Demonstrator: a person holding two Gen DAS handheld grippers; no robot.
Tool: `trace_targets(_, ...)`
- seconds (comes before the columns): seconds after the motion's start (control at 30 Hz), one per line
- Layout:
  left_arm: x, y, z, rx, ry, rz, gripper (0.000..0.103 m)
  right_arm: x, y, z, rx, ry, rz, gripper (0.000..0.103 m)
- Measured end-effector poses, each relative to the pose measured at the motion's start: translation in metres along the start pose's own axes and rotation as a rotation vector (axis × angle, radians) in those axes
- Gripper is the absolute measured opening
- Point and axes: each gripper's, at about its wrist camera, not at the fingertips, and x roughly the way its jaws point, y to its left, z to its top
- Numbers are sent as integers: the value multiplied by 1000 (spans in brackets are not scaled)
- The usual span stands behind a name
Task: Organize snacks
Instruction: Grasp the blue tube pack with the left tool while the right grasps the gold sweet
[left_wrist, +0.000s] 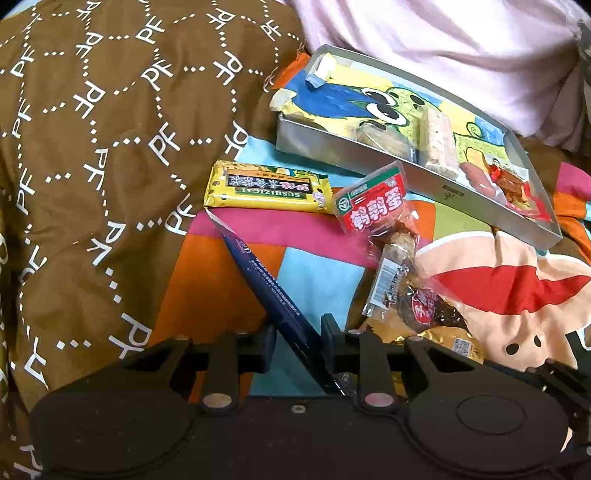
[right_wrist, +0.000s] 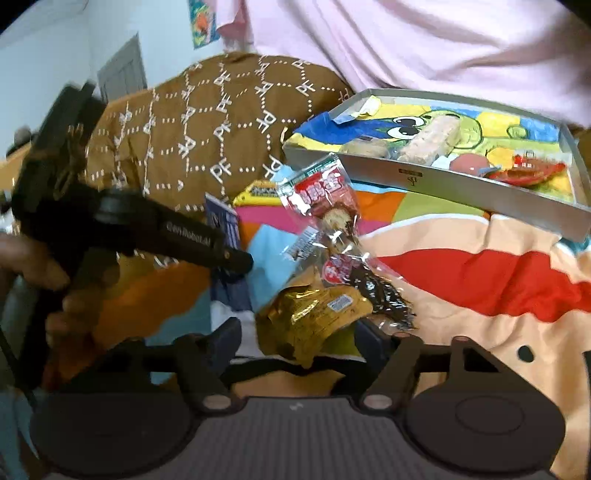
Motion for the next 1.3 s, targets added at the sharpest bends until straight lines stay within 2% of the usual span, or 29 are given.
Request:
trace_targets(0.03, 0, 1, 0, -5, 0, 0, 26, 1, -2, 1, 32, -3, 11, 65)
trace_targets(0.1, 1, 2, 1, -11, 0, 6, 26, 5, -8, 2, 108, -8, 47, 55)
trace_targets(0.27, 6, 10, 2, -53, 14, 22, 26, 24, -27, 2, 294, -9, 63, 46)
trace_targets(0.43, 10, 14, 2, -63, 14, 5, 26, 41, -48, -4, 459, 15, 77, 46)
trace_targets(0.57, 15, 18, 1, -73, 22, -17, 29, 54, -54, -7, 507, 32, 87, 46)
trace_targets(0.8, 23, 22, 0, -84, 35, -44, 33, 60, -46, -7, 482, 39, 103, 45)
trace_targets(0.97, 20, 20, -2, -65, 32, -33, 28, 60, -38, -6, 459, 44, 106, 26)
trace_targets(1.13, 16, 21, -4, -72, 35, -36, 24, 51, -19, -1, 336, 14, 66, 21)
trace_targets(1.3, 4, 19, -3, -58, 14, -44, 20, 42, 7, 1, 150, -3, -6, 20)
